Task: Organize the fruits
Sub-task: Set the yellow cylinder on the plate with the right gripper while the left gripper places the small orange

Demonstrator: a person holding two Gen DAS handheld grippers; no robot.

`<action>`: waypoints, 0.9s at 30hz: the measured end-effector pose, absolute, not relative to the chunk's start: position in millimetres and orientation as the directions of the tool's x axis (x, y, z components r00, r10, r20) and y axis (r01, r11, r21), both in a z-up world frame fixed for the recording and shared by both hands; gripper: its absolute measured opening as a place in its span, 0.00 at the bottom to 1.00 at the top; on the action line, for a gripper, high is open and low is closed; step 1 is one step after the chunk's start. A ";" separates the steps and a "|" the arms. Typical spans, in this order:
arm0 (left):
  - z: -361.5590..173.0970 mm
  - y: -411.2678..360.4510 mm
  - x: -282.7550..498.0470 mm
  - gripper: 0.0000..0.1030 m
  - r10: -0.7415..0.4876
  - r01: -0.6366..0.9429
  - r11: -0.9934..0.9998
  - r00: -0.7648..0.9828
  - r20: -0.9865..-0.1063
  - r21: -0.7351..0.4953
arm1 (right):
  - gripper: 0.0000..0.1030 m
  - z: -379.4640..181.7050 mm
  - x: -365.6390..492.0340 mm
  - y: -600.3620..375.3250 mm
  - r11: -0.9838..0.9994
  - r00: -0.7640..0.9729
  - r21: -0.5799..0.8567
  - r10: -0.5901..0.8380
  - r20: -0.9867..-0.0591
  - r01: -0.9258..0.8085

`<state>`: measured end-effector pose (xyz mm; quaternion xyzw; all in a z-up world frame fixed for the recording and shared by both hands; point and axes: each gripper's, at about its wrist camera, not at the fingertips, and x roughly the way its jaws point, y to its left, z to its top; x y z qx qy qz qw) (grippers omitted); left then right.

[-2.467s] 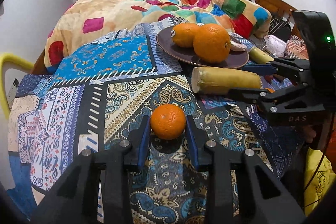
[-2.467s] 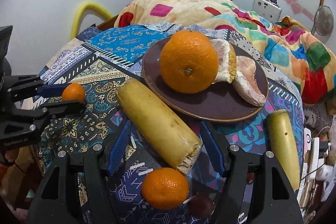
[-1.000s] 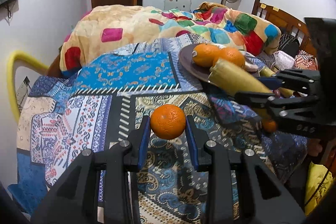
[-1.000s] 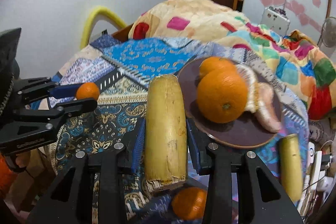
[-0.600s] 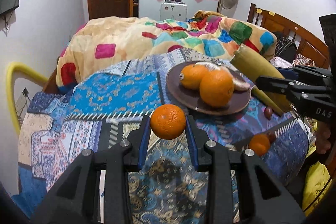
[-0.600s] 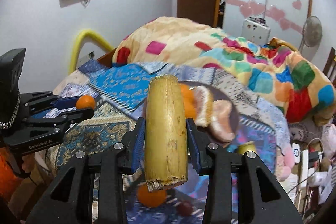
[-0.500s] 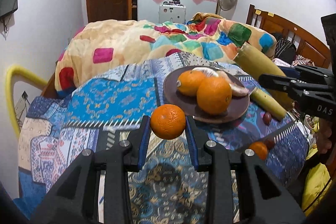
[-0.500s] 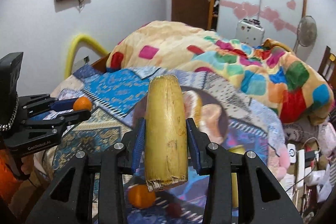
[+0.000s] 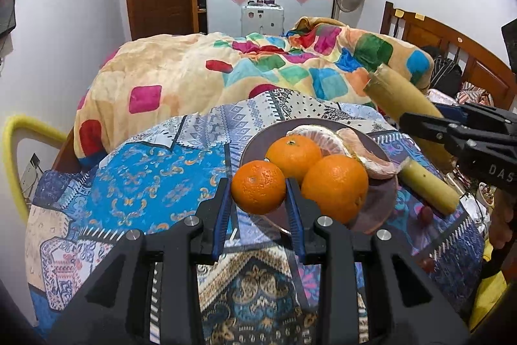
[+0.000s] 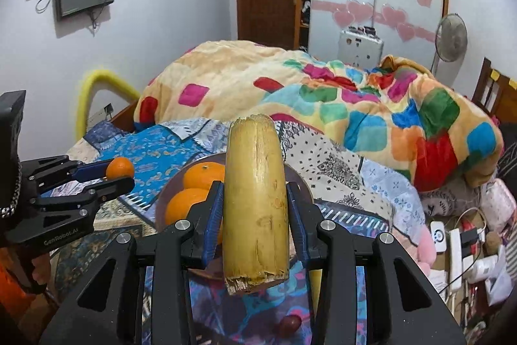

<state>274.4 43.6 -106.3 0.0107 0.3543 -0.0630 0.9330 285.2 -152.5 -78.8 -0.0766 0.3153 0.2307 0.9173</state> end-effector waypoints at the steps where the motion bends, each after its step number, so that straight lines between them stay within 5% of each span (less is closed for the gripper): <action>1: -108.2 42.0 277.3 0.32 -0.107 0.126 0.992 0.738 -0.666 -0.019 | 0.34 -82.3 289.4 -151.6 0.882 0.690 0.011 0.375 -0.619 -0.470; 27: -145.3 28.8 316.1 0.32 -0.131 0.178 0.984 0.647 -0.751 -0.019 | 0.34 -123.6 329.1 -137.0 0.889 0.606 0.049 0.350 -0.715 -0.455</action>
